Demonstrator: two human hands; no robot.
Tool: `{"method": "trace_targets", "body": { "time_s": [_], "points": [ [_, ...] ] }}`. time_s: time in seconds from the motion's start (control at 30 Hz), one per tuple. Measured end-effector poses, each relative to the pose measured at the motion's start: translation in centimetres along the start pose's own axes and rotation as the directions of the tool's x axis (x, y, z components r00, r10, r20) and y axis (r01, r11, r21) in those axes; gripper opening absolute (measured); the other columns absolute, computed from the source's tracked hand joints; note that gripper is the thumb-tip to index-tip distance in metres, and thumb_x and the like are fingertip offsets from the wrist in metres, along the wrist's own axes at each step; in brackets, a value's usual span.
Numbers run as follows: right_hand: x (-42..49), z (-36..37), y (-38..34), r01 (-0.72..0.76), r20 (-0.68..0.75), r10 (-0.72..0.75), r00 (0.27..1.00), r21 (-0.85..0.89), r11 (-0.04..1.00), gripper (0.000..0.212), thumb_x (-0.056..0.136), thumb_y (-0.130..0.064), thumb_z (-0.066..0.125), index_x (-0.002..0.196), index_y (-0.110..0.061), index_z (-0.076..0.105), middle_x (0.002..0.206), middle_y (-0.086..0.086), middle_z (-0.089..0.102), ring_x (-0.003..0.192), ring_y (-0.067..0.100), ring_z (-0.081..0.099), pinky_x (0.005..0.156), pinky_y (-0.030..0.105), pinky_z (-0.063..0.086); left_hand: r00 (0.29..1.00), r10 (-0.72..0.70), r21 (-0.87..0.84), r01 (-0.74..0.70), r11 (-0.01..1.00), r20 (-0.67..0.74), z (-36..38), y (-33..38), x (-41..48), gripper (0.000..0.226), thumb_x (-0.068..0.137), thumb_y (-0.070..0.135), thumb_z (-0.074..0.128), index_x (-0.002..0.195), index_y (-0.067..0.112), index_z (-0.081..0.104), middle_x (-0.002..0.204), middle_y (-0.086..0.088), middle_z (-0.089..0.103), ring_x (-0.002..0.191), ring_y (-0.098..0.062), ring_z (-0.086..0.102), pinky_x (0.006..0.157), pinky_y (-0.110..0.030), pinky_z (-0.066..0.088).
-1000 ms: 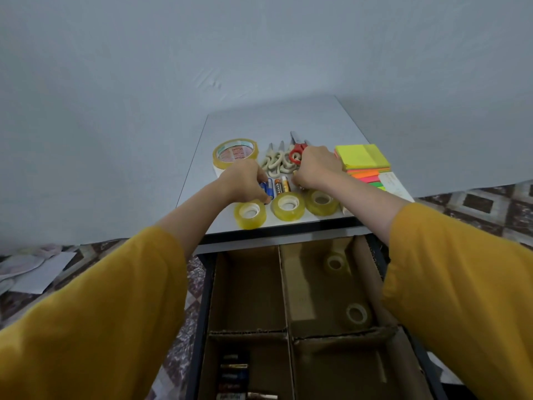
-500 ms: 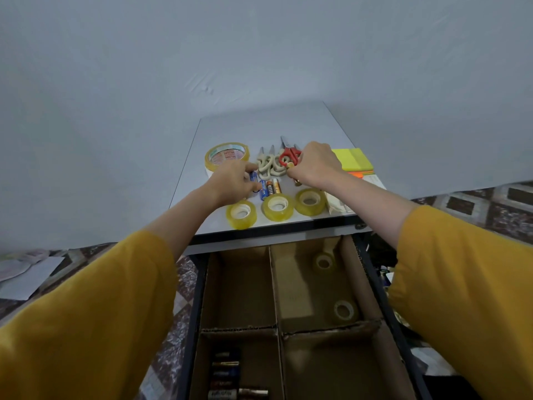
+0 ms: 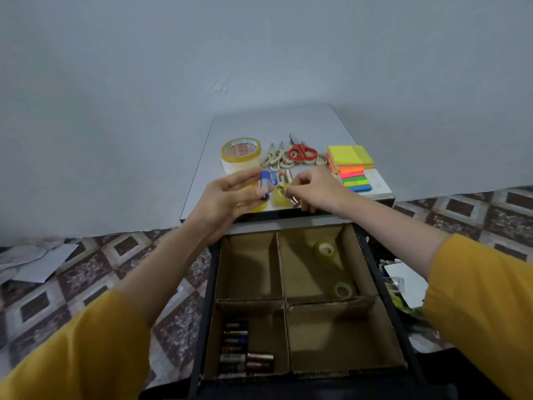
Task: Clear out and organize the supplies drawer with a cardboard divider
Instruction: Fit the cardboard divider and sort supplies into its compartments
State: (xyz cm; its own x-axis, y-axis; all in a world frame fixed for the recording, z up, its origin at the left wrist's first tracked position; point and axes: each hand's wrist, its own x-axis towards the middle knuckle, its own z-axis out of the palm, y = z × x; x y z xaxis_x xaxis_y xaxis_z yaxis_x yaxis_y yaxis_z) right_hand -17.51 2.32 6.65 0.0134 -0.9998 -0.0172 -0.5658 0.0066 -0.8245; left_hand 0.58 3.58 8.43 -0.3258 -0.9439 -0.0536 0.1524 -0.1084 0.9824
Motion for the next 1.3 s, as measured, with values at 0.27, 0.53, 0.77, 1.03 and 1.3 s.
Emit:
{"method": "trace_targets", "body": {
  "time_s": [0.27, 0.53, 0.77, 1.03, 1.3],
  "points": [
    [-5.3, 6.0, 3.1, 0.037, 0.274, -0.005, 0.962, -0.113, 0.993, 0.013, 0.086, -0.016, 0.063, 0.074, -0.013, 0.065, 0.063, 0.0, 0.062, 0.049, 0.003, 0.056, 0.046, 0.014, 0.042, 0.931, -0.321, 0.256, 0.272, 0.928, 0.173, -3.8, -6.0, -8.1, 0.043, 0.072, -0.009, 0.061, 0.11, 0.013, 0.062, 0.097, -0.005, 0.071, 0.093, -0.016, 0.068, 0.077, -0.023, 0.055],
    [-4.4, 10.0, 5.2, 0.052, 0.284, 0.01, 0.959, -0.209, 0.977, 0.01, 0.082, -0.018, 0.069, 0.08, -0.009, 0.068, 0.069, -0.003, 0.062, 0.061, 0.005, 0.056, 0.053, 0.014, 0.041, 0.881, -0.466, 0.711, 0.28, 0.645, 0.076, -6.1, -13.4, -9.8, 0.036, 0.075, 0.001, 0.074, 0.102, 0.023, 0.066, 0.088, 0.008, 0.066, 0.078, -0.001, 0.065, 0.074, -0.016, 0.054],
    [-2.9, 11.7, 6.3, 0.051, 0.317, 0.034, 0.948, -0.255, 0.965, 0.008, 0.084, -0.019, 0.067, 0.083, -0.011, 0.066, 0.07, -0.005, 0.059, 0.06, 0.002, 0.052, 0.048, 0.008, 0.037, 0.886, -0.408, 0.944, -0.087, 0.318, 0.219, -4.3, -17.1, -6.9, 0.028, 0.082, 0.009, 0.065, 0.109, 0.015, 0.066, 0.105, 0.0, 0.067, 0.097, -0.012, 0.061, 0.088, -0.028, 0.051],
    [-2.6, 11.7, 6.5, 0.125, 0.363, -0.005, 0.932, -0.308, 0.943, 0.005, 0.085, -0.021, 0.065, 0.083, -0.019, 0.061, 0.072, -0.009, 0.056, 0.064, 0.0, 0.052, 0.052, 0.01, 0.036, 0.82, -0.533, 0.978, -0.163, 0.13, 0.208, -3.7, -19.2, -5.1, 0.027, 0.089, 0.011, 0.055, 0.114, 0.016, 0.064, 0.109, -0.005, 0.064, 0.097, -0.02, 0.061, 0.086, -0.037, 0.053],
    [-2.5, 11.7, 6.7, 0.144, 0.369, -0.028, 0.929, -0.291, 0.946, 0.006, 0.085, -0.02, 0.065, 0.087, -0.014, 0.065, 0.08, 0.0, 0.065, 0.069, 0.007, 0.057, 0.057, 0.011, 0.041, 0.798, -0.571, 0.981, -0.165, 0.098, 0.191, -3.5, -19.0, -4.9, 0.027, 0.09, 0.024, 0.058, 0.116, 0.019, 0.063, 0.113, -0.002, 0.063, 0.102, -0.017, 0.06, 0.089, -0.035, 0.051]
  ]
}}
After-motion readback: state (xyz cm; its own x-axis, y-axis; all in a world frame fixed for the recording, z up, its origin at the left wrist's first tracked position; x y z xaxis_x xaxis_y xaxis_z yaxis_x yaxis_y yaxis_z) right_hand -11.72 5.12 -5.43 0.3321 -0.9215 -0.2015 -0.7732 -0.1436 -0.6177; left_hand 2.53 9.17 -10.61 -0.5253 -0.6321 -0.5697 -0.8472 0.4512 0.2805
